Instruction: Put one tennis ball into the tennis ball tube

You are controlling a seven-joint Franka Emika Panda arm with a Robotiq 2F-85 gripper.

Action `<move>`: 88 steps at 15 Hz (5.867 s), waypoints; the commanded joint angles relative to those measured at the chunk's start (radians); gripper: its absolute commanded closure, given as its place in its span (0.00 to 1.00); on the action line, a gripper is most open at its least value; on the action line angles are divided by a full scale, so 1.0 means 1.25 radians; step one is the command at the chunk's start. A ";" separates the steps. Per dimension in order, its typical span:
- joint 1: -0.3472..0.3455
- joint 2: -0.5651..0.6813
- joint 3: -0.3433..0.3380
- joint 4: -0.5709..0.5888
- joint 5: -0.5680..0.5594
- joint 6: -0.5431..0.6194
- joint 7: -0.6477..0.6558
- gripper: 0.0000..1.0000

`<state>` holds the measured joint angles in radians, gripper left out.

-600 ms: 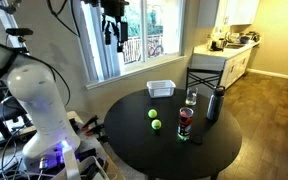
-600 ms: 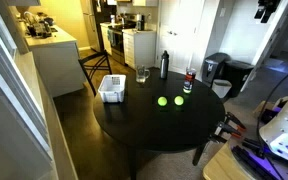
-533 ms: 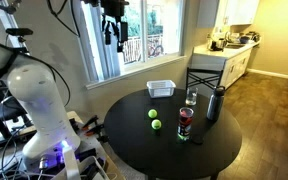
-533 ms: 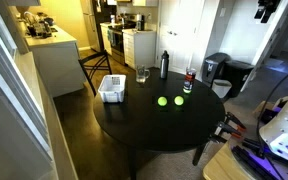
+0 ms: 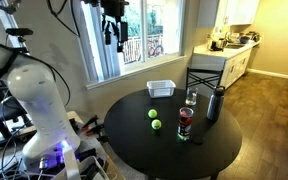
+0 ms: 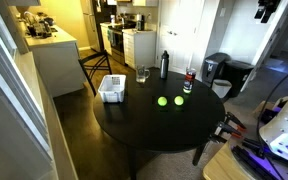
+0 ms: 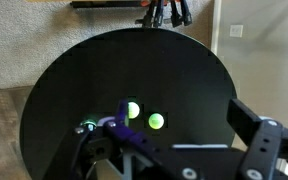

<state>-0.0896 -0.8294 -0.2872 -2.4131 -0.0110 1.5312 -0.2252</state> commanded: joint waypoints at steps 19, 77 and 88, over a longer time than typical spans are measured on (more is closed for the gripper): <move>0.061 0.467 -0.198 -0.060 0.280 0.604 -0.348 0.00; -0.082 1.340 0.398 0.386 0.545 1.081 -0.402 0.00; -0.092 1.478 0.426 0.491 0.270 1.086 -0.174 0.00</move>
<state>-0.1741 0.9935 0.2210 -1.8140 0.4102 2.8694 -0.5153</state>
